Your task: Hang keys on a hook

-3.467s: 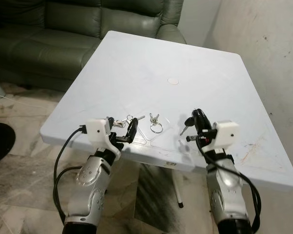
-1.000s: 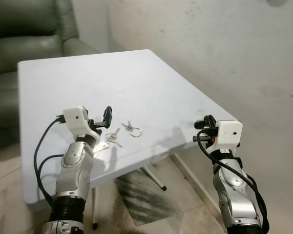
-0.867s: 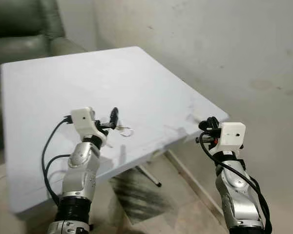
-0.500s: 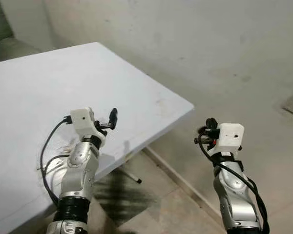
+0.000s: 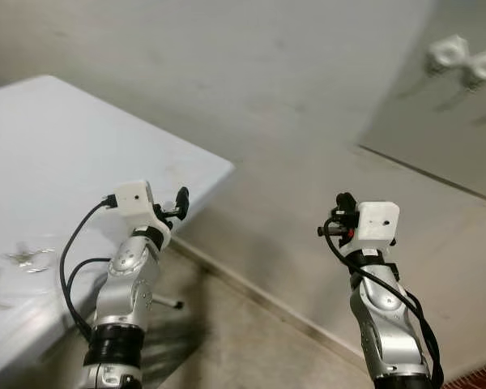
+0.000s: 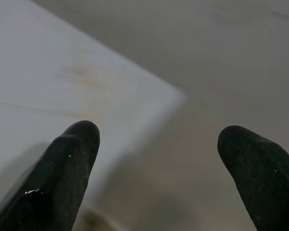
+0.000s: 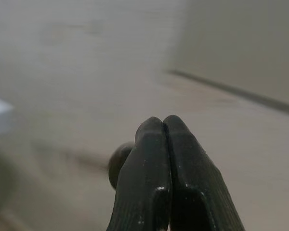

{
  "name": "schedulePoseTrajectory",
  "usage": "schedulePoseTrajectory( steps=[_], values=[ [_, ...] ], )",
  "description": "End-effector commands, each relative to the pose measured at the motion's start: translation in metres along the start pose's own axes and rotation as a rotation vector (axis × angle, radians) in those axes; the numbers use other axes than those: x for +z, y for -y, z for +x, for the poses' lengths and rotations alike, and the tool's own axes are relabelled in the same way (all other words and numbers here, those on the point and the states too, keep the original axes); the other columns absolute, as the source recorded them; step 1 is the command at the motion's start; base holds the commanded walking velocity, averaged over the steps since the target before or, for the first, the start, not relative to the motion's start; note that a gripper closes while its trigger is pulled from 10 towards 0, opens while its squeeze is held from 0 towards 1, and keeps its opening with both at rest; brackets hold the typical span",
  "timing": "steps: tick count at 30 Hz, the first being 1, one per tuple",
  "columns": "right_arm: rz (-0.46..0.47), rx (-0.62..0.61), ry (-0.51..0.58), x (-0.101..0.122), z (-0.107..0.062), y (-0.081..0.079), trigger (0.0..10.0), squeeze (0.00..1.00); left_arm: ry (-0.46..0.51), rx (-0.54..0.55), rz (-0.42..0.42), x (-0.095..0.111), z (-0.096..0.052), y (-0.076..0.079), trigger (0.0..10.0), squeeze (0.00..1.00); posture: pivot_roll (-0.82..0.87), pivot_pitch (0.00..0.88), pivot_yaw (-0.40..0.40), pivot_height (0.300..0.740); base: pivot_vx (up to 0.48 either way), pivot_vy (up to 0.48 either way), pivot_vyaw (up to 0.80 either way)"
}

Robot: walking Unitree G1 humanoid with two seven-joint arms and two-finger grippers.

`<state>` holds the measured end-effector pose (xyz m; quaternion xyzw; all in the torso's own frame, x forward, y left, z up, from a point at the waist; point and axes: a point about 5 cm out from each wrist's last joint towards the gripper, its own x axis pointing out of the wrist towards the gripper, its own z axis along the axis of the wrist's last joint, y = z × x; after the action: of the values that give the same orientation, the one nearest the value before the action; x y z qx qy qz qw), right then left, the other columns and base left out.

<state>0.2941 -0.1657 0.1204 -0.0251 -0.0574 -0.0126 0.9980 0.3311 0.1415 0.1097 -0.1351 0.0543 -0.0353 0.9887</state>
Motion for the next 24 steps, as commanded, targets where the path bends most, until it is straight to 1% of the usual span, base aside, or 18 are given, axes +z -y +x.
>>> schedulePoseTrajectory(
  steps=[1,3,7,20,24],
  values=[
    [0.011,0.001,0.014,0.003,0.002,-0.003,10.0,0.0,0.016,0.018,0.019,0.006,0.001,-0.004,10.0,0.0,0.03,0.0,-0.092,0.74,0.0,0.0,-0.8],
    [0.009,0.001,0.016,0.004,0.003,-0.002,10.0,0.0,0.028,0.02,0.041,0.007,0.002,-0.003,10.0,0.0,0.03,0.0,-0.092,0.74,0.0,0.0,-0.79],
    [0.008,0.002,0.018,0.004,0.003,-0.002,10.0,0.0,0.025,-0.002,0.019,0.007,0.002,0.0,10.0,0.0,0.03,0.0,-0.092,0.74,0.0,0.0,-0.79],
    [-0.002,0.003,0.021,0.005,0.004,-0.001,10.0,0.0,0.027,-0.028,0.05,0.006,0.001,0.005,10.0,0.0,0.03,0.0,-0.094,0.74,0.0,0.0,-0.79],
    [-0.005,0.001,0.023,0.006,0.005,-0.001,10.0,0.0,0.039,-0.049,0.072,0.006,0.0,0.007,10.0,0.0,0.03,0.0,-0.096,0.74,0.0,0.0,-0.79]
  ],
)
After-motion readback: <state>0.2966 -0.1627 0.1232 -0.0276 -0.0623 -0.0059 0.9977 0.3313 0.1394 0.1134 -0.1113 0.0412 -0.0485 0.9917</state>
